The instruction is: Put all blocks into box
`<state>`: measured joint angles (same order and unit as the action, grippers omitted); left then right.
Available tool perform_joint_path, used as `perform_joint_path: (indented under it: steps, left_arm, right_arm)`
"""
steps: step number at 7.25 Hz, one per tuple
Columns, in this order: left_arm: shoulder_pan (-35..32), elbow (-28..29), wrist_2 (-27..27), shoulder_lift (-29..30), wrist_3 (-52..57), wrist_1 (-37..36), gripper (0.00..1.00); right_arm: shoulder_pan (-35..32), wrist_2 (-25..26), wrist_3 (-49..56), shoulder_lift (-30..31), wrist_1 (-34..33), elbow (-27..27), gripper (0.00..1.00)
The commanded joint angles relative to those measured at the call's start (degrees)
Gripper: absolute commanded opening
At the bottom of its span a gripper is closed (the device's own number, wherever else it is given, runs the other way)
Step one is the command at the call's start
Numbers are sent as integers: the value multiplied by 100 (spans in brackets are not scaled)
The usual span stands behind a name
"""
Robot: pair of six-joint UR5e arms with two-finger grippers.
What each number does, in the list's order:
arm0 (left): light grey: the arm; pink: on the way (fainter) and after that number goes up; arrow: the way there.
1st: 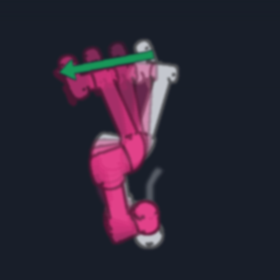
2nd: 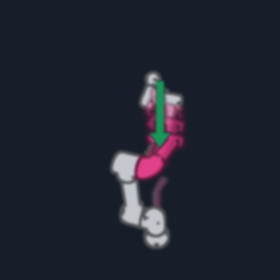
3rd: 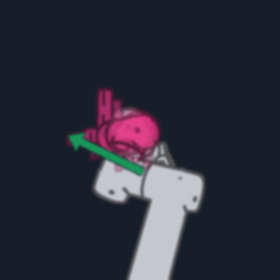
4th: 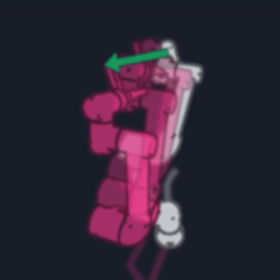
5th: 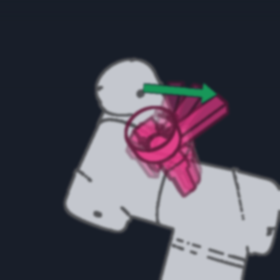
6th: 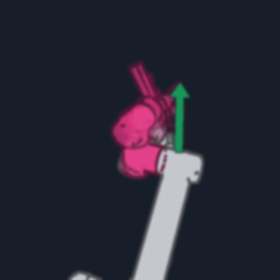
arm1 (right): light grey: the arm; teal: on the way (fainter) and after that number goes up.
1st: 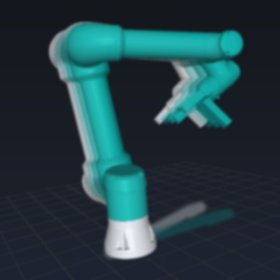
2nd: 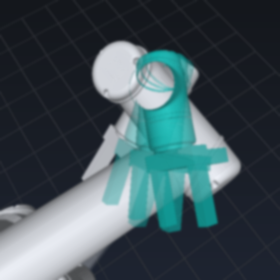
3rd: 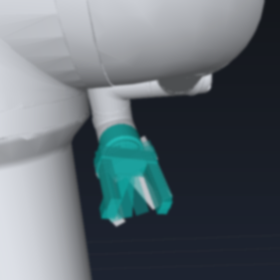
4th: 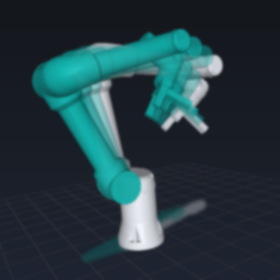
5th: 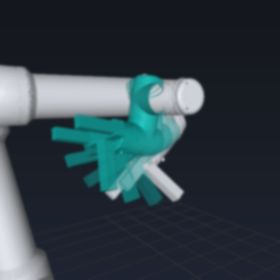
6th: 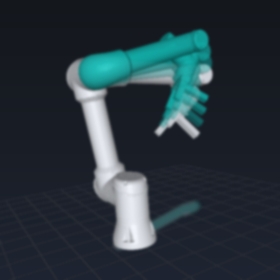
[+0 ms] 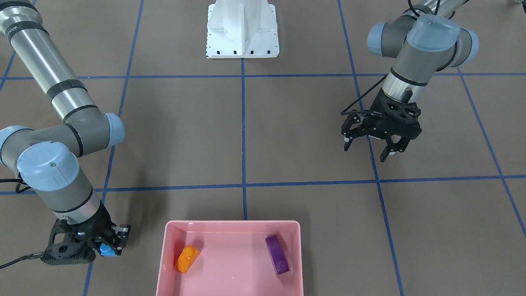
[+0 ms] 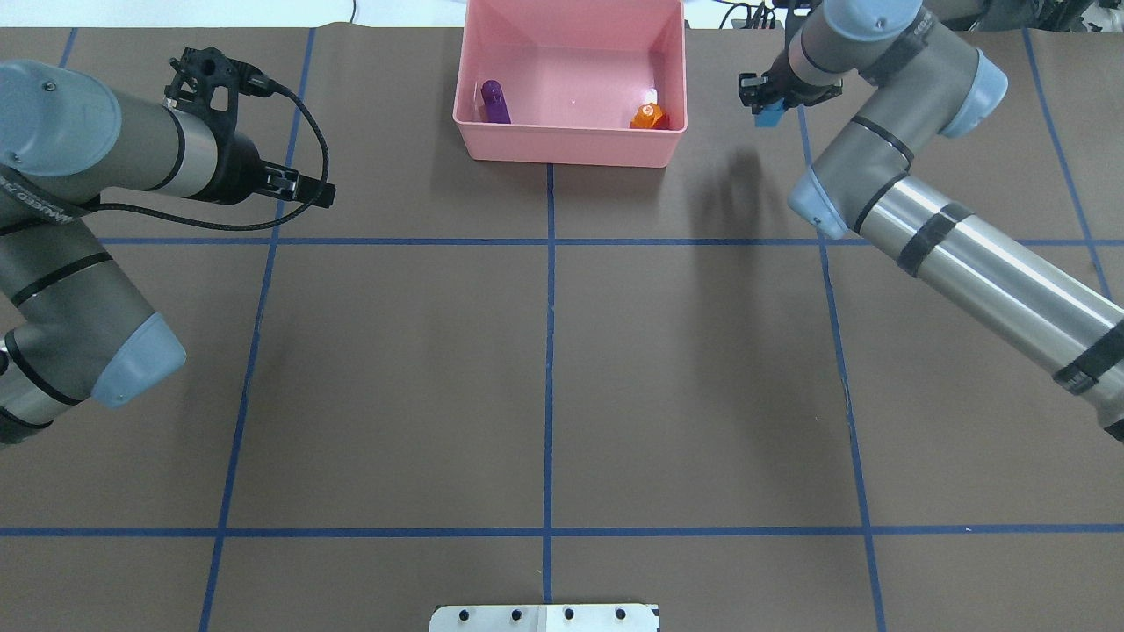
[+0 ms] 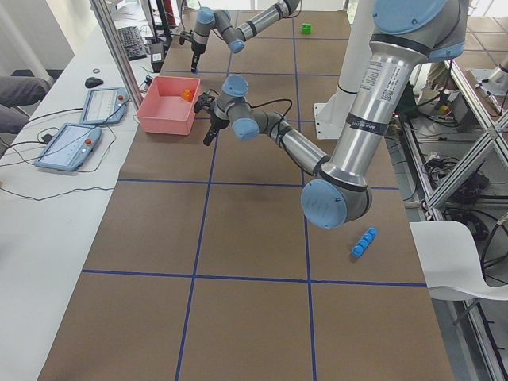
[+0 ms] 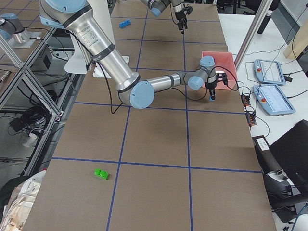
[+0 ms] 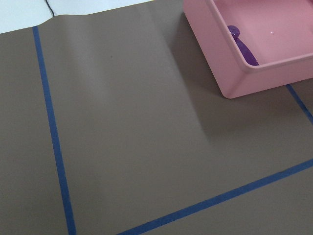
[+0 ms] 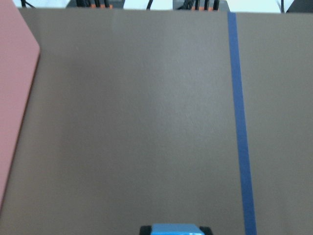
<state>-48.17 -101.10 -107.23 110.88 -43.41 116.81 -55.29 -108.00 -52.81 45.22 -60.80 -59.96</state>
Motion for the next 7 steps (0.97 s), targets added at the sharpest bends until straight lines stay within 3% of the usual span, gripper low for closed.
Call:
perform_joint_path:
  steps: [1,2,3,6,7]
  left_arm:
    - [0,-15,1,13,-1,0,100]
    - [0,11,1,13,-1,0,100]
    - [0,12,1,22,-1,0,100]
    - [0,20,9,13,8,0,100]
    - [0,20,9,13,8,0,100]
  right_arm:
    - [-79,-10,-630,-975,-809,89,0]
    - [-26,-10,-956,-1615,-984,586,0]
    - [113,16,-1229,-2413,-1143,1479,0]
    - [719,437,-1828,-2685,-1188,1812,0]
    - [808,490,-1829,-2693,-1084,1969,30]
